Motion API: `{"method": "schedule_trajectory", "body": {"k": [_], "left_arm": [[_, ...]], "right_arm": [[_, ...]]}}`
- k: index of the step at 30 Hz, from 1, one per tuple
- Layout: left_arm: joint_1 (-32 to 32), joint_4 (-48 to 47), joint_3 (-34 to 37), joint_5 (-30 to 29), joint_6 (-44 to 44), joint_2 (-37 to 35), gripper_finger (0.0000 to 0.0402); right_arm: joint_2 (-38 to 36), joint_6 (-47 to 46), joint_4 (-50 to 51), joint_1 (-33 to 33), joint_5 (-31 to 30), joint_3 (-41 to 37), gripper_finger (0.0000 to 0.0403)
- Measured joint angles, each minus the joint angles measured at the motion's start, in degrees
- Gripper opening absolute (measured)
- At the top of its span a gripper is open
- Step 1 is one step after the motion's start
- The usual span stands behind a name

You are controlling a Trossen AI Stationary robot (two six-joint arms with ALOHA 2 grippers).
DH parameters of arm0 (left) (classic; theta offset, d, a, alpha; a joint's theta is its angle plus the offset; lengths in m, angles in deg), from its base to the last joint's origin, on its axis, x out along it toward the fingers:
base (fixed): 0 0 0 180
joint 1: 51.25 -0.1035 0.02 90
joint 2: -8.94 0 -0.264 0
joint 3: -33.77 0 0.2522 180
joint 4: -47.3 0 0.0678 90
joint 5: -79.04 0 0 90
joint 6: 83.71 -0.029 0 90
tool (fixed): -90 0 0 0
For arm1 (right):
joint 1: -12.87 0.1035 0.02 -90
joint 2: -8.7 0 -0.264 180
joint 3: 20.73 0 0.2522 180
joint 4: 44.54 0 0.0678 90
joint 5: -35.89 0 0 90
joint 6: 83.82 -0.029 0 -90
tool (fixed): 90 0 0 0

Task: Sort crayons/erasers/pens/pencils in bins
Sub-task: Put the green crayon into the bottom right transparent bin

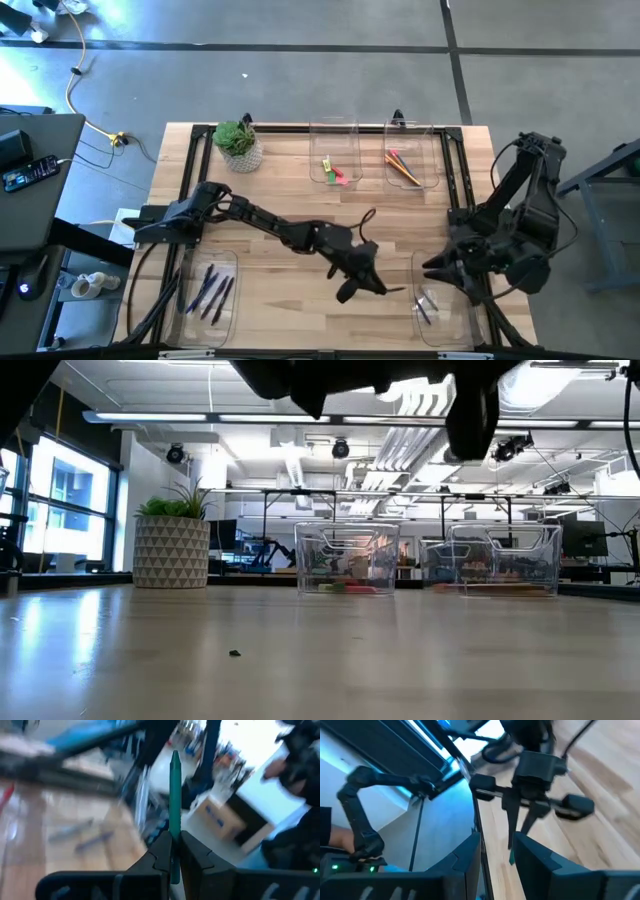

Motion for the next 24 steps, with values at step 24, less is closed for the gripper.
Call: {"method": "schedule_trajectory", "body": {"k": [24], "left_arm": [[-0.6,22.2,-0.1,-7.9,8.8,-0.2,0.0005]], "right_arm": [[-0.6,21.9,-6.6,0.5,-8.7,0.0,0.0107]]}}
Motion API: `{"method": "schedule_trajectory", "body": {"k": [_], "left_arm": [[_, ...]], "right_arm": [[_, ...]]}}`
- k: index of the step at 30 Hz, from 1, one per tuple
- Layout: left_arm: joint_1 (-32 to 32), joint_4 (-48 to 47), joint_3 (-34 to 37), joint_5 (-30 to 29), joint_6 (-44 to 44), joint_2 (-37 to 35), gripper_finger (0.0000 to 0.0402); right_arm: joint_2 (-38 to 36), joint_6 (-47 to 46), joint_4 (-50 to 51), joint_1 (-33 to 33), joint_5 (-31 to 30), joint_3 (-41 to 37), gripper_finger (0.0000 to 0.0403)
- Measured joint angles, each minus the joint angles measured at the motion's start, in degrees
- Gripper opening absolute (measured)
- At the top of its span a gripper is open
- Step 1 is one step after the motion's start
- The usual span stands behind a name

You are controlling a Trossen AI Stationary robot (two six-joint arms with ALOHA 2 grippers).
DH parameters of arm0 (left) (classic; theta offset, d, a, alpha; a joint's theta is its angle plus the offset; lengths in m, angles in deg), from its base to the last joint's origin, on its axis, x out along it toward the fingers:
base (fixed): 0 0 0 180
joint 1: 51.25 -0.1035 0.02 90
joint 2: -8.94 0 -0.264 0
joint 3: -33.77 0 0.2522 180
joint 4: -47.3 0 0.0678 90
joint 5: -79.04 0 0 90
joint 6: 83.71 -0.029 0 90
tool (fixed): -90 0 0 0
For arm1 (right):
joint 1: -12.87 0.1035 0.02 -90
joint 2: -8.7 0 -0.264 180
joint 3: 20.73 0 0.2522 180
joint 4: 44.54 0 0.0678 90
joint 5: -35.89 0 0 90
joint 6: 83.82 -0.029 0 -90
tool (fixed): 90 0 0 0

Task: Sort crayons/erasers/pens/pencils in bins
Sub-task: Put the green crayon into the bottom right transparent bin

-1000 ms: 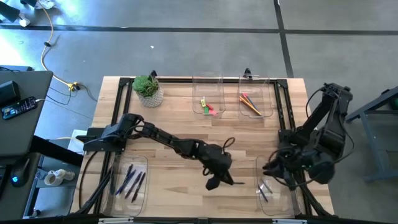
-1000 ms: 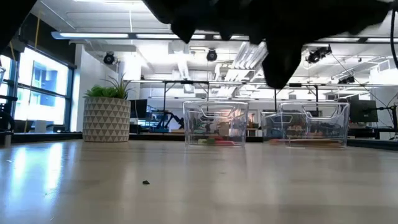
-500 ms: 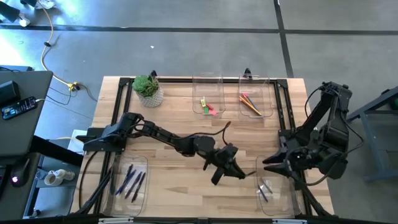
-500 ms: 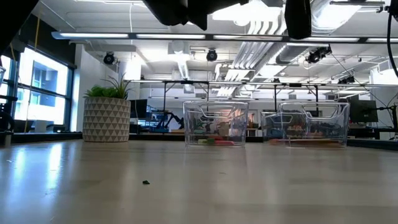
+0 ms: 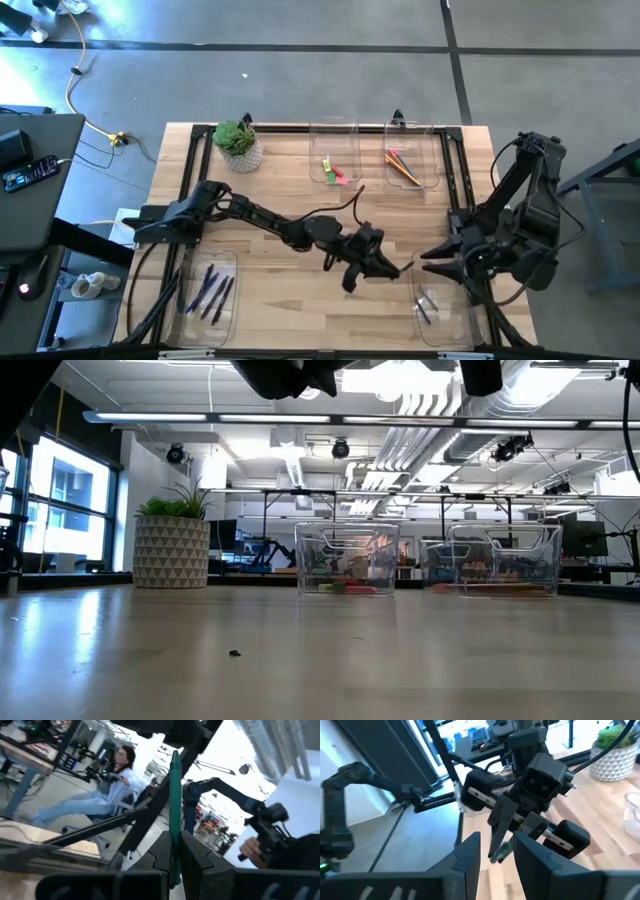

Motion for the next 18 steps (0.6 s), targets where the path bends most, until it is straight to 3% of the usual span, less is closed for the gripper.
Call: {"method": "schedule_trajectory", "body": {"k": [13,18], "left_arm": [[-0.9,2.6,0.0,-2.4,0.0,0.0,0.0005],[-1.1,2.6,0.0,-3.2,0.0,0.0,0.0005]], "right_arm": [[4.1,-0.2,0.2,-1.4,-6.9,0.0,0.0107],[4.5,-0.5,0.5,-2.8,-7.0,0.0,0.0107]]}}
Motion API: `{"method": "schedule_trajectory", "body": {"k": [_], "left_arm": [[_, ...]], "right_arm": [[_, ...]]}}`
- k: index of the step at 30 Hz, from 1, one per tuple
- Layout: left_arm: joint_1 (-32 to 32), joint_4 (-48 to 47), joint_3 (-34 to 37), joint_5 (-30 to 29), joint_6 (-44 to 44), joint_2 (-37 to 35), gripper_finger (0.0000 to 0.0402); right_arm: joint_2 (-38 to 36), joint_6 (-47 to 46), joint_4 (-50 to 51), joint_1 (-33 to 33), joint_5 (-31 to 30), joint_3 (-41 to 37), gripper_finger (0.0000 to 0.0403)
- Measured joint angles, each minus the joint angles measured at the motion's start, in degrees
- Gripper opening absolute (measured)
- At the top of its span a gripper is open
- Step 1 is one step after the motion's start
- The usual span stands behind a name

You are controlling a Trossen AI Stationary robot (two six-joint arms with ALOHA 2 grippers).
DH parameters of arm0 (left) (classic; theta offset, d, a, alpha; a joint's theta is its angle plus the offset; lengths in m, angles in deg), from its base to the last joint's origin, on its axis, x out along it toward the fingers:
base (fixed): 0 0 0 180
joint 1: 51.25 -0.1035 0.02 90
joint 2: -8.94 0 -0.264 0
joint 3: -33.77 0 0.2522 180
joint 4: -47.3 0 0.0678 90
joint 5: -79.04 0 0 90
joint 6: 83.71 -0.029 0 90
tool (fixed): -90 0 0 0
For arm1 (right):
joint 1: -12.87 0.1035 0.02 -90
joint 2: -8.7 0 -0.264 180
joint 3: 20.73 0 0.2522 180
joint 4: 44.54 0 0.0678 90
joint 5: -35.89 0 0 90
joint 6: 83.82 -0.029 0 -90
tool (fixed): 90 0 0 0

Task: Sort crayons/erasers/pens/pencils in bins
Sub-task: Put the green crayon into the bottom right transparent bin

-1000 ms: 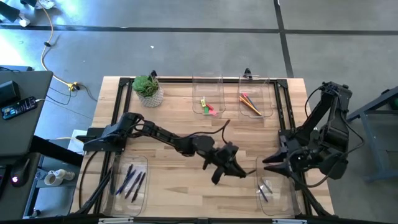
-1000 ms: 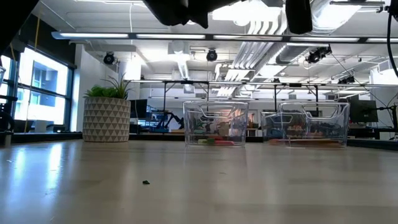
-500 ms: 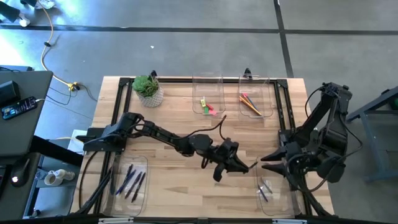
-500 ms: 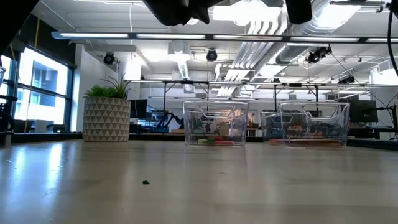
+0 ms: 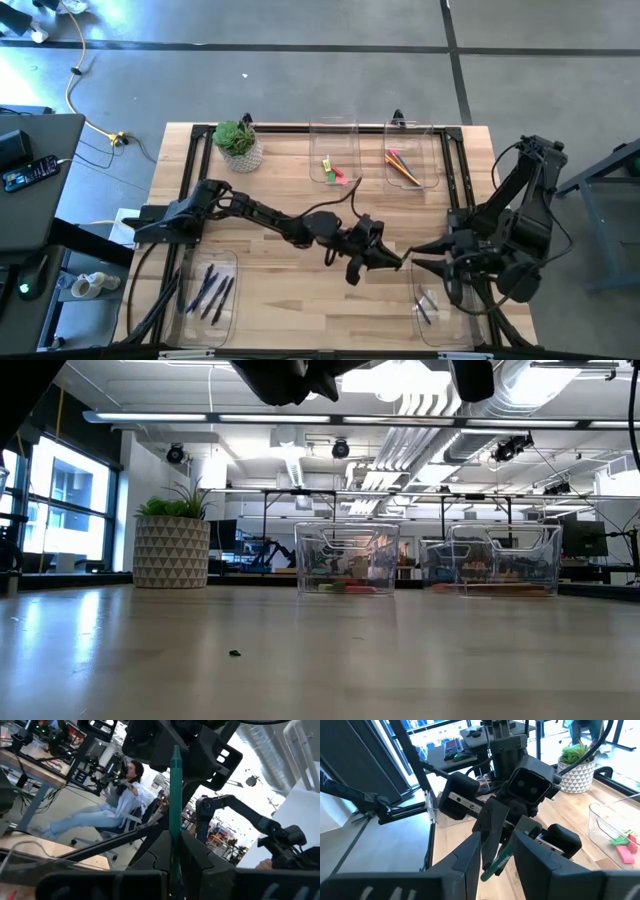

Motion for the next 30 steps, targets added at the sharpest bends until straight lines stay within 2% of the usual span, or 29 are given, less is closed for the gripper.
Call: {"method": "schedule_trajectory", "body": {"k": [19,30], "left_arm": [[0.0,0.2,0.0,-0.8,0.0,0.0,0.0005],[0.0,0.1,0.0,-0.7,-1.5,0.0,0.0005]], "right_arm": [[-3.7,0.4,0.0,0.5,0.4,0.0,0.0107],[-1.7,-6.6,4.6,-0.3,1.3,0.0,0.0107]]}}
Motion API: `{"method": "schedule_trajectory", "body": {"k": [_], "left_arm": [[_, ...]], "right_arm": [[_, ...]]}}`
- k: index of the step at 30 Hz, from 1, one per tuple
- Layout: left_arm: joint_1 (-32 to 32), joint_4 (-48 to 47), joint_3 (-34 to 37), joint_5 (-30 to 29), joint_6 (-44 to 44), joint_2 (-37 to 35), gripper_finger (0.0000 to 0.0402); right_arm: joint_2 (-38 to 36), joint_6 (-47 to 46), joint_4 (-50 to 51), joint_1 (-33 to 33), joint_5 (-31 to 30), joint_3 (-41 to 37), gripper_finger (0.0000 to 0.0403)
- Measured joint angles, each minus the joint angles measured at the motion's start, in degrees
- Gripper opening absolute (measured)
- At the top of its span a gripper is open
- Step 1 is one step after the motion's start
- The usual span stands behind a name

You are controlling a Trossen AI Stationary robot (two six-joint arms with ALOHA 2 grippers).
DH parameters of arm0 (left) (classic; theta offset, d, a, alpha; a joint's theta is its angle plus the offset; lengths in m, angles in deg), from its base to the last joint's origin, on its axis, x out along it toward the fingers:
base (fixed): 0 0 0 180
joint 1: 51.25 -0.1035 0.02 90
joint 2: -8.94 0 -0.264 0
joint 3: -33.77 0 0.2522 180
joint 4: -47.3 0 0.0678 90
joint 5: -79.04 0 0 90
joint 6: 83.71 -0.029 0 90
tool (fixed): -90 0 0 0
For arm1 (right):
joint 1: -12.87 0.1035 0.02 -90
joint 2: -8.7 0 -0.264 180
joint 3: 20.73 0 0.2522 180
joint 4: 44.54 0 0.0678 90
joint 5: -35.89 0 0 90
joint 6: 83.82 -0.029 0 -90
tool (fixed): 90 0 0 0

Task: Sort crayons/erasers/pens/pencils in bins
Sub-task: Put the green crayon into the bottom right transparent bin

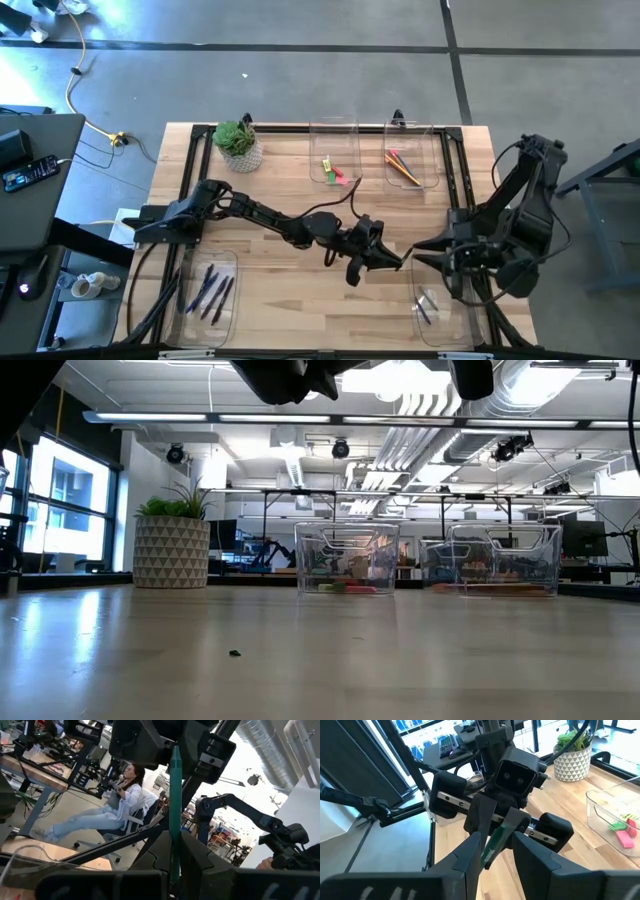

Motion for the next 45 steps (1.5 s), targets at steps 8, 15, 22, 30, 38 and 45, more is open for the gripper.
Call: {"method": "schedule_trajectory", "body": {"k": [8,15,22,30,38,45], "left_arm": [[0.0,0.0,0.0,0.0,-1.1,0.0,0.0005],[0.0,-0.2,0.0,0.0,-1.1,0.0,0.0005],[-0.2,-1.9,0.0,0.0,-1.5,0.0,0.0005],[-0.5,-5.3,0.0,-3.6,-5.4,0.0,0.0040],[-2.7,-13.2,0.0,-1.0,-5.7,0.1,0.0097],[-5.3,-18.9,0.0,4.0,-5.9,-1.0,0.0101]], "right_arm": [[3.7,-2.4,-0.6,-2.3,0.2,0.0,0.0107],[5.1,-4.1,-1.2,-4.7,1.1,0.0,0.0096],[5.1,-5.3,-1.2,-5.2,4.4,0.0,0.0011],[5.1,-11.9,3.7,-5.3,5.4,0.0,0.0008],[4.9,-24.9,14.8,-5.3,9.7,0.0,0.0008],[4.9,-34.0,24.3,-5.3,19.3,0.0,0.0005]]}}
